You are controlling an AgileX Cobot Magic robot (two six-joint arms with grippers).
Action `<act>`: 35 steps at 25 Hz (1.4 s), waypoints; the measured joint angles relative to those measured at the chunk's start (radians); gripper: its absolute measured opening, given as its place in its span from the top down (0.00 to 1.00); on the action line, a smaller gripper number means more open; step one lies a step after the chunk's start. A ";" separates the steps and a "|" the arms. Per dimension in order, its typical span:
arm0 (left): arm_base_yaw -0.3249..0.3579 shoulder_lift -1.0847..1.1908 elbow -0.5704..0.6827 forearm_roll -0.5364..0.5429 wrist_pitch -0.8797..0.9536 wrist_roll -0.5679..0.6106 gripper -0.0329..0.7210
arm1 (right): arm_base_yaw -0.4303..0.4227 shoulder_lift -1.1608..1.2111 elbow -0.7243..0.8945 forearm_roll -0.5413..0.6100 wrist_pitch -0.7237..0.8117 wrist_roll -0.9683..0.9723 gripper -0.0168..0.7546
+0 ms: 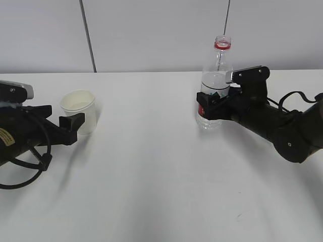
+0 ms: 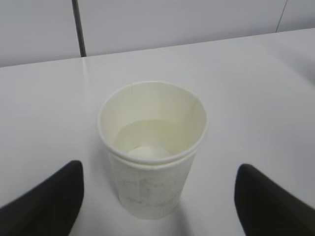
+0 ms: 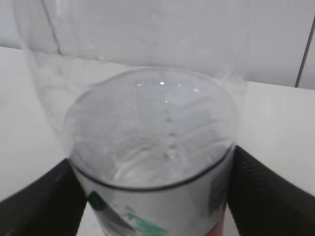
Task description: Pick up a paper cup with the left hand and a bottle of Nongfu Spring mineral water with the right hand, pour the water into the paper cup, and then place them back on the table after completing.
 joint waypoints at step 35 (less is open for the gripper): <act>0.000 0.000 0.000 0.000 0.014 -0.002 0.20 | 0.000 -0.010 0.016 -0.037 0.022 0.000 0.12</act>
